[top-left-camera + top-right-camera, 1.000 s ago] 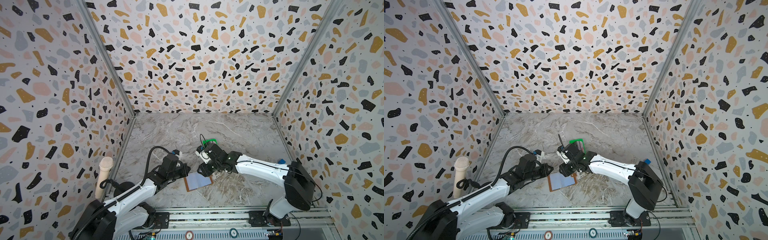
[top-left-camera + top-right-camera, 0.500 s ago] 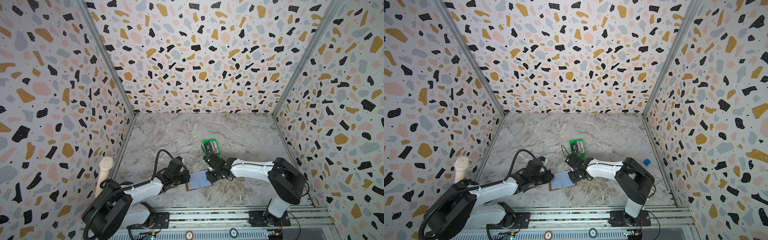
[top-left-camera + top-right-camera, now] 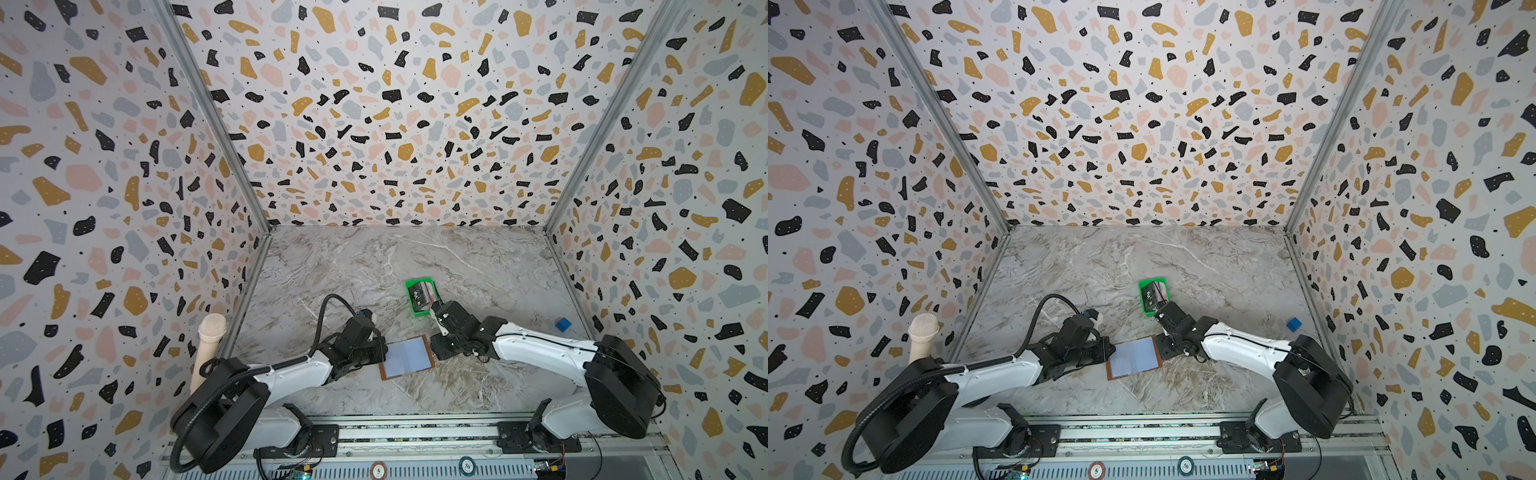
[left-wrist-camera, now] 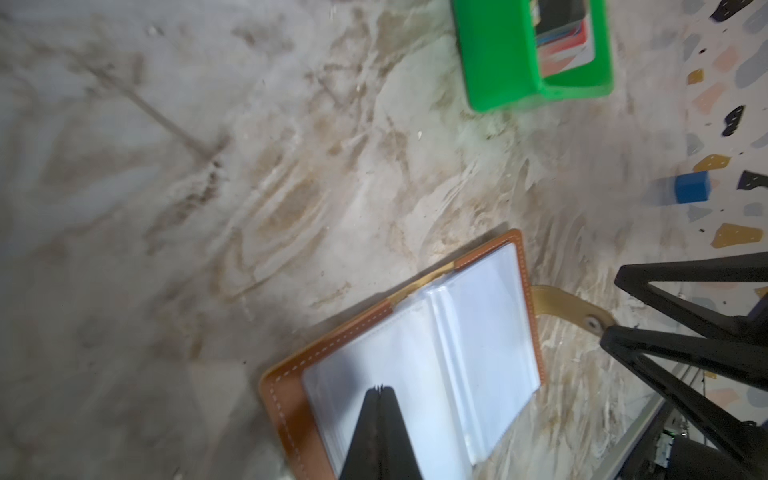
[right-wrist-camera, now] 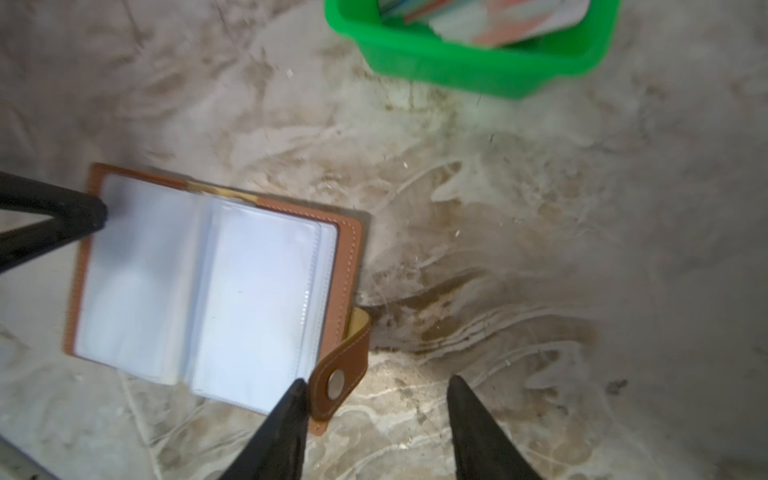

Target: Put the credit cards into the card holder

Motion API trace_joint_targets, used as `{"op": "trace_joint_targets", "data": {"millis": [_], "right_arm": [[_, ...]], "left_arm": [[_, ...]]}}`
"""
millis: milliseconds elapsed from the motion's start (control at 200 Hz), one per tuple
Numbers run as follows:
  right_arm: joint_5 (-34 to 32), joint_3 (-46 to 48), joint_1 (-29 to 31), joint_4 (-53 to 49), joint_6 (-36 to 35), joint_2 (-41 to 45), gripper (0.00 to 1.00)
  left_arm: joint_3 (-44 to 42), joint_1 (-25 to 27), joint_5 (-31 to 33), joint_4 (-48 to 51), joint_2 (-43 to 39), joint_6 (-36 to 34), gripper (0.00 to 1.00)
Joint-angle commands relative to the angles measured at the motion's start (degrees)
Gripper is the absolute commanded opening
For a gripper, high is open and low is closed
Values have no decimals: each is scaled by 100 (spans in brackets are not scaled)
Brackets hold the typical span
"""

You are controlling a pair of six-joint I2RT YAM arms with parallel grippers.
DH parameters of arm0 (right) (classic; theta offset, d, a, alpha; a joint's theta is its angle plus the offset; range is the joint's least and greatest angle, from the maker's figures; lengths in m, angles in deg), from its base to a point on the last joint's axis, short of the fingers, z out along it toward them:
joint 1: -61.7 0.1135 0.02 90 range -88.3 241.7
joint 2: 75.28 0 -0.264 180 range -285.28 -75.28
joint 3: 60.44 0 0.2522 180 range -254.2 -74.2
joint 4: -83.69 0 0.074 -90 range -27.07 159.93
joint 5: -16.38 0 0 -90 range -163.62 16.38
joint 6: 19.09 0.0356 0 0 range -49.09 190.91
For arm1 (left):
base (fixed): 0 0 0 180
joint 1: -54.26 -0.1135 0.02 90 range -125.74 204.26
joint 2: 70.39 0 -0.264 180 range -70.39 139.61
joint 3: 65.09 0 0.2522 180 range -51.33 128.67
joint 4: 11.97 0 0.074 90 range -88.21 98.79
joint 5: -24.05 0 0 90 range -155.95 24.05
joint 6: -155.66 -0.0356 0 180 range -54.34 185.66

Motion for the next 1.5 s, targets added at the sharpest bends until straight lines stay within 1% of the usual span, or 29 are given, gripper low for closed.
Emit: {"op": "trace_joint_targets", "data": {"millis": [0,55,120,240,360,496,761,866,951,1051,1091,1151,1216,1281,1377,1402,1442,1497], "right_arm": [[-162,-586,-305,-119,-245,233,58],[-100,-857,-512,-113,-401,95,61],[-73,-1217,-718,-168,-532,-184,63],[14,-1670,-929,-107,-678,-549,63],[58,-1895,-995,-82,-697,-680,63],[66,-1863,-1036,-47,-661,-638,62],[64,-1516,-1116,10,-584,-412,62],[92,-1421,-1154,17,-578,-335,62],[86,-1394,-1195,-7,-591,-313,62],[146,-1397,-1238,8,-653,-312,63],[238,-1444,-1268,14,-709,-374,63],[362,-1608,-1301,-7,-807,-603,65],[436,-1872,-1297,-72,-925,-985,68],[411,-2138,-1312,-149,-1023,-1405,70],[397,-2483,-1398,-174,-1106,-1919,75],[432,-2563,-1423,-166,-1138,-2030,77],[464,-2694,-1447,-166,-1168,-2192,85],[496,-2864,-1455,-179,-1204,-2378,87]], "left_arm": [[424,6,494,395,-581,39,7],[406,-49,699,641,-771,21,8],[195,-159,746,758,-878,45,8],[-195,-240,513,775,-722,18,1],[-478,-233,313,612,-519,56,0],[-478,-208,188,492,-321,31,0],[-240,-27,-112,-151,502,114,0],[-60,32,-106,-135,668,88,0],[71,-36,40,173,549,-26,0],[260,-461,166,534,44,-242,0],[350,-632,220,538,-143,-271,5],[611,-688,364,521,-235,-323,10],[970,-688,312,573,-53,-429,14],[1254,-687,181,530,205,-489,16],[1236,-687,-19,158,381,-352,20],[1212,-688,-77,74,407,-327,20],[1170,-682,-135,-29,453,-284,21],[1118,-688,-206,-160,498,-236,22]]}}
